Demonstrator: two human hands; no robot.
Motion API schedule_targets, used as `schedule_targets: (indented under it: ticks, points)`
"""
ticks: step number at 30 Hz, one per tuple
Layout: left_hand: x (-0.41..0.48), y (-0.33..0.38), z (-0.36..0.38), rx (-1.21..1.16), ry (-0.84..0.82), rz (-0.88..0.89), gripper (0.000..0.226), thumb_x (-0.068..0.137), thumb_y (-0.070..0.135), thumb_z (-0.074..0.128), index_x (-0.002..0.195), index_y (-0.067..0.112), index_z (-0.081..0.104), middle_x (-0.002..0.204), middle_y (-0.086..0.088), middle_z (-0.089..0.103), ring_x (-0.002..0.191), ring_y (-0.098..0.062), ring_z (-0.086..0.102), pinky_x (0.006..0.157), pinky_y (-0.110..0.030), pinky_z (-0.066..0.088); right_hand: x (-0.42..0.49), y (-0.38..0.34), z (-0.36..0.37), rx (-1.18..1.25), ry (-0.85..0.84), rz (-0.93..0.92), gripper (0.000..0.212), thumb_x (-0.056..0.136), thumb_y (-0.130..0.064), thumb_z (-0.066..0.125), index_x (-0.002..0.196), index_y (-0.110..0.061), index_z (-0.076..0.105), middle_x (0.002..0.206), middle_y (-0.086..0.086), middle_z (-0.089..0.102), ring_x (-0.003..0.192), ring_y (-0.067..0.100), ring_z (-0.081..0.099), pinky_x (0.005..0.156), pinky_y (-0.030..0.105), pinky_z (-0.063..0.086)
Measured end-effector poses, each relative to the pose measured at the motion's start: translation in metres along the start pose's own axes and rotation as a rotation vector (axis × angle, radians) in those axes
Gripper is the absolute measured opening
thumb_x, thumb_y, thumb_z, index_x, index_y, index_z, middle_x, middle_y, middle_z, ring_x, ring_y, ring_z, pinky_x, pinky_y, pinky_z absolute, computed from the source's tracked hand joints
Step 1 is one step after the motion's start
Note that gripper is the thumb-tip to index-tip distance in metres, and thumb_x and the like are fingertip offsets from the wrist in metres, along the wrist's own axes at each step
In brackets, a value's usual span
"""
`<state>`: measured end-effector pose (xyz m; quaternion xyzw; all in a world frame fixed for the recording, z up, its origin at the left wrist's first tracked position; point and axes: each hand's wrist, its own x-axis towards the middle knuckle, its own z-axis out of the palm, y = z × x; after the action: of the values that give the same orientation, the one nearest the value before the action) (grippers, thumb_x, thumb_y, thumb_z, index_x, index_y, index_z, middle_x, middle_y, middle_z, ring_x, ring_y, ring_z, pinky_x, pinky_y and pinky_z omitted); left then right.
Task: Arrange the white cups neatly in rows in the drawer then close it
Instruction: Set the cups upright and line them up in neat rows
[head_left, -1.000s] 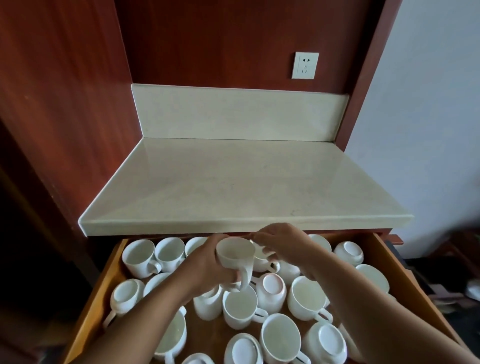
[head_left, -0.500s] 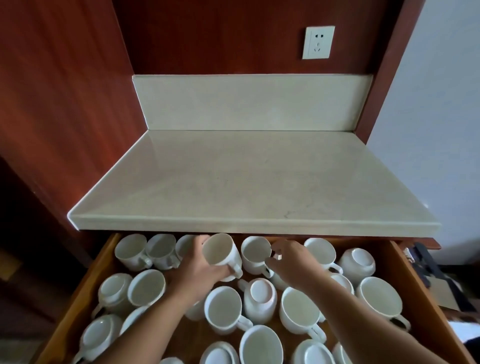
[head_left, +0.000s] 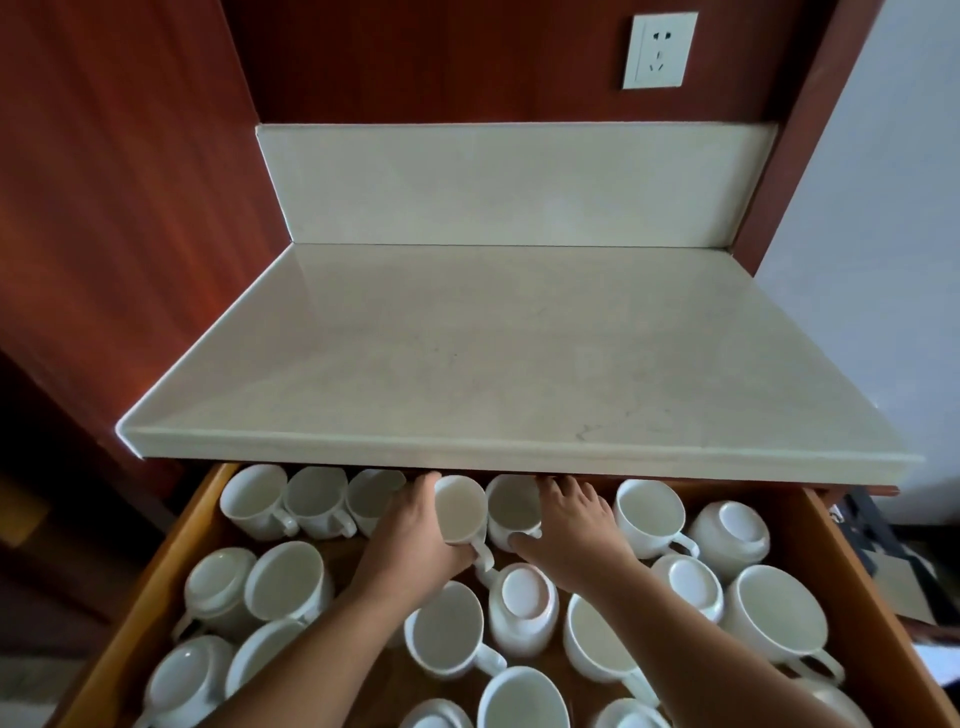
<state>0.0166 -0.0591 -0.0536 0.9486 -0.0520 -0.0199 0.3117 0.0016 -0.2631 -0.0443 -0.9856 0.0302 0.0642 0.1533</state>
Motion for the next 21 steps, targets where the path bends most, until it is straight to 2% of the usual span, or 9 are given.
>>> schedule_targets:
  ticks: [2,6,9,13,18,21]
  points:
    - [0.005,-0.001,-0.001,0.077,-0.018,0.045,0.082,0.066,0.04,0.083,0.135,0.027,0.042,0.135,-0.001,0.048,0.124,-0.027,0.051,0.084,-0.032,0.043,0.003,-0.002,0.002,-0.006,-0.007,0.017,0.084,0.084,-0.063,0.057,0.15,-0.017,0.032,0.145,0.004,0.044,0.136,0.027,0.038,0.114,0.041,0.03]
    - [0.011,-0.004,-0.002,0.18,-0.072,0.086,0.082,0.069,0.039,0.078,0.139,0.022,0.04,0.143,-0.001,0.039,0.131,-0.027,0.046,0.094,-0.036,0.046,0.006,-0.005,0.006,-0.01,-0.013,0.052,0.087,0.083,-0.065,0.054,0.152,-0.016,0.031,0.145,0.004,0.045,0.136,0.027,0.038,0.114,0.042,0.028]
    - [0.013,-0.009,-0.001,0.278,-0.033,0.137,0.088,0.063,0.051,0.08,0.138,0.02,0.047,0.137,0.0,0.048,0.127,-0.028,0.048,0.099,-0.039,0.046,0.006,-0.006,0.008,-0.009,-0.011,0.076,0.089,0.085,-0.066,0.052,0.155,-0.016,0.027,0.146,0.003,0.045,0.138,0.027,0.037,0.116,0.042,0.025]
    - [0.019,-0.019,0.005,0.445,0.077,0.186,0.085,0.052,0.058,0.076,0.126,0.019,0.064,0.117,0.0,0.066,0.116,-0.029,0.056,0.093,-0.046,0.045,0.005,-0.006,0.01,0.003,-0.002,0.096,0.091,0.086,-0.066,0.051,0.158,-0.017,0.024,0.148,0.001,0.045,0.14,0.026,0.034,0.118,0.041,0.02]
    - [0.023,-0.02,0.012,0.455,0.089,0.165,0.082,0.056,0.062,0.077,0.122,0.016,0.064,0.118,-0.002,0.065,0.12,-0.029,0.052,0.101,-0.044,0.04,0.005,-0.008,0.011,0.026,0.01,0.105,0.092,0.085,-0.066,0.054,0.157,-0.017,0.024,0.148,0.0,0.046,0.14,0.026,0.035,0.119,0.04,0.019]
    - [0.025,-0.021,0.019,0.407,0.1,0.151,0.089,0.048,0.069,0.083,0.112,0.011,0.061,0.116,-0.008,0.063,0.115,-0.033,0.053,0.101,-0.044,0.044,0.006,-0.008,0.012,0.036,0.021,0.107,0.092,0.084,-0.066,0.055,0.157,-0.018,0.026,0.148,-0.001,0.047,0.139,0.025,0.037,0.119,0.039,0.02]
